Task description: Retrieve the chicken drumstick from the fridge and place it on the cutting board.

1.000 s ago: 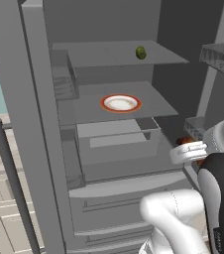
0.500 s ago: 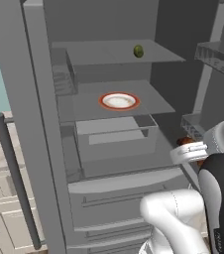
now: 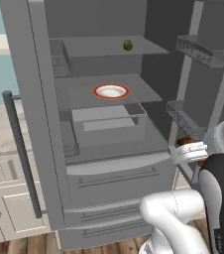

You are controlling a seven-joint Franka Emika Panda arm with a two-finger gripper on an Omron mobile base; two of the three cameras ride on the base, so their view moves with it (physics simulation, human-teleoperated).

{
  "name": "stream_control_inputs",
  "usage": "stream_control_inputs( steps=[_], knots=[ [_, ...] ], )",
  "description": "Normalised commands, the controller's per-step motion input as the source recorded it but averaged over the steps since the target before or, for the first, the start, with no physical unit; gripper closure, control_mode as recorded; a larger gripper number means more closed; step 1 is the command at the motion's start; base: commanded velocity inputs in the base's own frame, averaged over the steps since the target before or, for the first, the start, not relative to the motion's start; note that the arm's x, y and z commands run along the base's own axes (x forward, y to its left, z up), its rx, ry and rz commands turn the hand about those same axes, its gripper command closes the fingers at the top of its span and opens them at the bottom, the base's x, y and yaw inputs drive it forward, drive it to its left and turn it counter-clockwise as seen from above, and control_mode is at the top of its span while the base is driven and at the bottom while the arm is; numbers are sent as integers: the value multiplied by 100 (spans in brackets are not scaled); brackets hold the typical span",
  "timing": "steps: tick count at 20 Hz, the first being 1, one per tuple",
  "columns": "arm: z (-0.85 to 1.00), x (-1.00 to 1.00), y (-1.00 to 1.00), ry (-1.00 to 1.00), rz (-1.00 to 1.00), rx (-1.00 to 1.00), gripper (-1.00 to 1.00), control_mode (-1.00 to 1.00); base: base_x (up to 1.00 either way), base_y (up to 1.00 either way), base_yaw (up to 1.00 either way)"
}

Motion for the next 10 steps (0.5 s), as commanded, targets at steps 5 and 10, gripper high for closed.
stream_control_inputs(
  steps=[5,10],
  knots=[
    [0,0,0,0,0,0,100,100,-57,23,-8],
    [0,0,0,0,0,0,100,100,-58,25,-7]
  ],
)
